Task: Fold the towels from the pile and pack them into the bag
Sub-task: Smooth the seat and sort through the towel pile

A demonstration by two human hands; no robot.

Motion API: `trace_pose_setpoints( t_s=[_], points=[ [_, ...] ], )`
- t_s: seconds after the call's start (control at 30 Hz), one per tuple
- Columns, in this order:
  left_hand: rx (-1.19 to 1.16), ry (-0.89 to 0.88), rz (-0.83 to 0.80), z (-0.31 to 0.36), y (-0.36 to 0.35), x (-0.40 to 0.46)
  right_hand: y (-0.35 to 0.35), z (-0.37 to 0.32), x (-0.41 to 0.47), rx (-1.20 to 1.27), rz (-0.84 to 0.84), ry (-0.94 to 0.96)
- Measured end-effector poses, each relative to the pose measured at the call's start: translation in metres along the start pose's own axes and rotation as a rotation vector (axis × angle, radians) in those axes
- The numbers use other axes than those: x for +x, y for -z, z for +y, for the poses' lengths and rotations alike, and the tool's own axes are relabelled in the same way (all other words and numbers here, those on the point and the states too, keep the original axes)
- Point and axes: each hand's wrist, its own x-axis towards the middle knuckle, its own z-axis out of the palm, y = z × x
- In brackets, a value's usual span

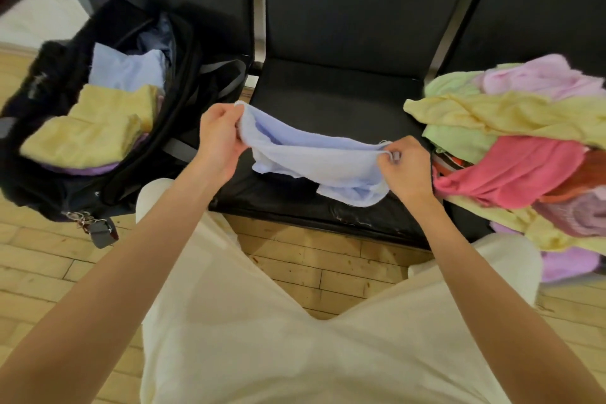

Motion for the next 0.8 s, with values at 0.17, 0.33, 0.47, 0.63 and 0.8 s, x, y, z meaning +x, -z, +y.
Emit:
trace_pose_setpoints(
  t_s=[0.17, 0.33, 0.47, 0.63, 0.8],
  points=[
    [0.078, -0.017, 0.066, 0.013, 0.003, 0.002, 0.023, 0.017, 0.002, -0.071, -0.126, 0.148],
    [0.207, -0.054, 0.091, 0.025, 0.004, 0.006, 0.032, 0.024, 0.007, -0.129, -0.144, 0.186],
    [0.337, -0.115, 0.087, 0.037, 0.005, 0.011, 0.041, 0.026, 0.012, -0.107, -0.146, 0.212],
    [0.417, -0.099, 0.032, 0.059, 0.01, 0.016, 0.06, 0.016, 0.019, -0.04, -0.025, 0.212],
    [0.12, 0.072, -0.069, 0.091, 0.006, 0.022, 0.081, -0.017, 0.028, 0.039, 0.126, 0.193]
  ],
)
